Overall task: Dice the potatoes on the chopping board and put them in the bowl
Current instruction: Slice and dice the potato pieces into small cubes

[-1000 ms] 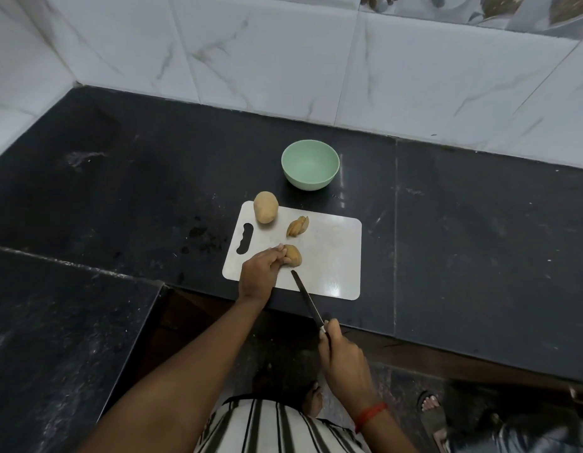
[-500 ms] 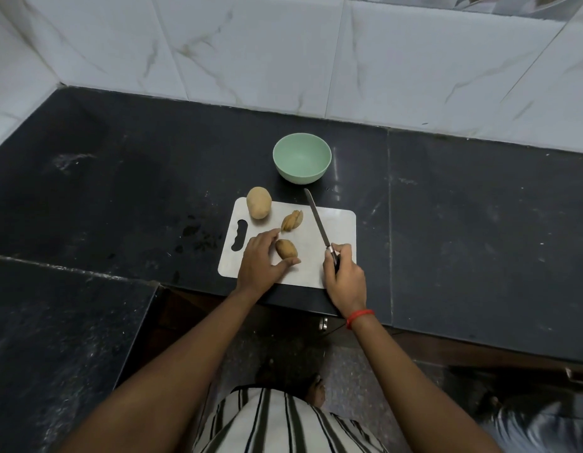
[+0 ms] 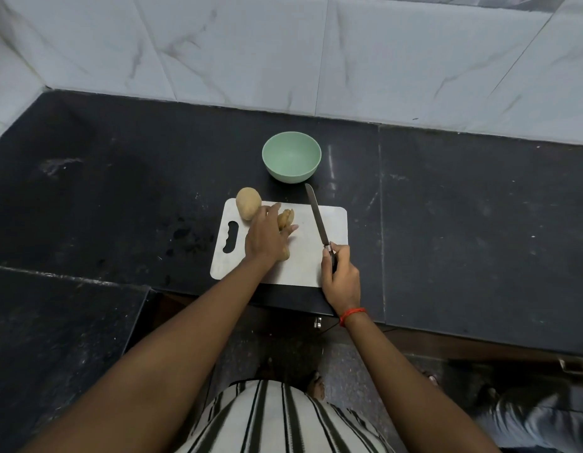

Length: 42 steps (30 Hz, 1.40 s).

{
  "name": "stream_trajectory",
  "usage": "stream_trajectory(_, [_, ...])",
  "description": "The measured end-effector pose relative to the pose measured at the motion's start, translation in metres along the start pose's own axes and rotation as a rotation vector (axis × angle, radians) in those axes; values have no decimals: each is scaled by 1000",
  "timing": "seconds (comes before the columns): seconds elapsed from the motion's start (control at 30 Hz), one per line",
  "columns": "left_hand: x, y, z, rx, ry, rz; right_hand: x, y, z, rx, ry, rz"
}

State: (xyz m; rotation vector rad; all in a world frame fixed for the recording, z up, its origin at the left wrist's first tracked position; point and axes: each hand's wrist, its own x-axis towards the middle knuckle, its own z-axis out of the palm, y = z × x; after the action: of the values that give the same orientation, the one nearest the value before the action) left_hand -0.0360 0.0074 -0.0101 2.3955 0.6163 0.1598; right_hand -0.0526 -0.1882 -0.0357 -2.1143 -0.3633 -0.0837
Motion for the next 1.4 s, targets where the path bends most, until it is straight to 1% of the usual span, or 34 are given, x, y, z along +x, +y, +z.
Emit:
stream_trajectory(0.1, [5,7,1,23,-15,29,-2,0,-1,21,20,-24])
stream_trajectory(0.23, [11,12,1,143,-24,69,-6,-1,-2,44,117,-59])
stream_trajectory(0.3, [16,11,2,221,-41,95,-4,-1,-3,56,178,-13])
stream_trajectory(0.37, [21,9,3,248,-46,95,-1,-1,-5,84,195,58])
stream_trajectory(0.47, [28,6,4,229,-55,103,1,-3,-7,105,186,90])
stream_trajectory(0.6, [39,7,15,222,-92,237,2,-3,-8,168,204,175])
stream_trajectory(0.73, [48,31,35,144,-158,378,5,-5,-9,199,226,197])
stream_trajectory(0.87, [52,61,50,65,-243,416,6,-7,-10,203,253,200])
stream_trajectory(1.0, [49,58,48,30,-244,405,6,-7,-9,203,259,201])
stream_trajectory(1.07, [41,40,35,-45,-191,373,6,-7,-10,202,252,211])
stream_trajectory(1.1, [35,29,25,-114,-150,332,7,-7,-10,197,247,213])
stream_trajectory(1.13, [27,14,12,-198,-117,255,7,-6,-10,192,237,212])
stream_trajectory(1.2, [9,-19,-14,-273,-93,131,7,-5,-10,184,220,199])
stream_trajectory(1.3, [-14,-55,-36,-252,-187,131,7,-4,-9,173,208,204])
stream_trajectory(1.4, [-23,-58,-30,-210,-257,175,6,-4,-9,162,204,203])
